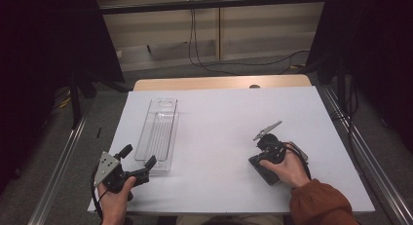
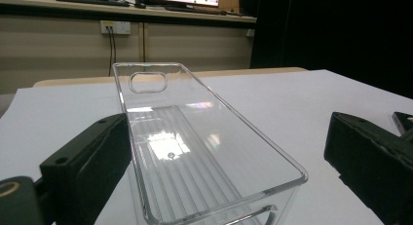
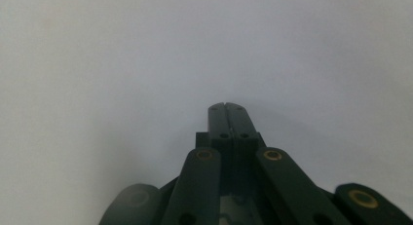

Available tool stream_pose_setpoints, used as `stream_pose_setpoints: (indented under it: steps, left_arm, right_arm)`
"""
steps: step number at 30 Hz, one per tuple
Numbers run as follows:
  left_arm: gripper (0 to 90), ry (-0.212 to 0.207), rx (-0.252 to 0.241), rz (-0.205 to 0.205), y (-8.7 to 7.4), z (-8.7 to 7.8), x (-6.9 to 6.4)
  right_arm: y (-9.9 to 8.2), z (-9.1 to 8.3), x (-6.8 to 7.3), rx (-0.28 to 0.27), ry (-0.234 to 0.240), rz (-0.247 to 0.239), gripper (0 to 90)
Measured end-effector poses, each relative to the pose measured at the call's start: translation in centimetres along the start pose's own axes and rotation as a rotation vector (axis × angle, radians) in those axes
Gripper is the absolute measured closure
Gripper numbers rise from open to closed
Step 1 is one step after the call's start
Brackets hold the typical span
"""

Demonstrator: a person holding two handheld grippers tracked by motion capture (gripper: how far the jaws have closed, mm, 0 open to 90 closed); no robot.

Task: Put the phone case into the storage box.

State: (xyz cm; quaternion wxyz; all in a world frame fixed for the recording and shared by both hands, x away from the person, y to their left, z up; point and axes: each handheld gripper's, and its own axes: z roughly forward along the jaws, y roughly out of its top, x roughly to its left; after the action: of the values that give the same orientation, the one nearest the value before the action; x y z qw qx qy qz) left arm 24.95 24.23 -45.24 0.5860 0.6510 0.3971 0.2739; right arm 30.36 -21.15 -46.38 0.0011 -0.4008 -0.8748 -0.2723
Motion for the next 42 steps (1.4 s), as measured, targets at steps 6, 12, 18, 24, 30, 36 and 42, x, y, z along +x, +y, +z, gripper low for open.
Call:
stream_pose_setpoints:
  steps: [6, 12, 18, 24, 30, 36, 42]
  left_arm:
    - [3.4, -0.001, 0.002, -0.001, 0.0, 0.0, 0.0]
    - [3.4, -0.001, 0.002, 0.001, 0.0, 0.0, 0.1]
    - [3.4, 0.001, 0.003, 0.0, 0.0, -0.1, 0.1]
    - [3.4, 0.003, 0.002, -0.002, 0.0, -0.1, 0.1]
    - [3.4, -0.005, 0.004, -0.004, 0.0, -0.1, 0.1]
    - [3.4, -0.001, 0.003, -0.002, 0.0, 0.0, 0.1]
    - [3.4, 0.0, 0.007, 0.001, 0.0, -0.1, 0.1]
  right_arm:
    - [-0.8, -0.5, 0.3, 0.013, 0.007, -0.004, 90.0]
    - [-1.5, -0.9, 0.3, 0.017, 0.013, -0.013, 90.0]
    - [-2.1, -1.2, 0.4, 0.02, 0.013, -0.025, 90.0]
    - [-3.3, -1.9, 0.5, 0.018, 0.014, -0.029, 90.0]
    - [-4.4, -2.6, 0.4, 0.017, 0.014, -0.026, 90.0]
    - [-4.8, -3.0, 0.4, -0.001, 0.002, -0.009, 90.0]
    - [-4.7, -5.5, -0.6, -0.111, -0.032, 0.013, 90.0]
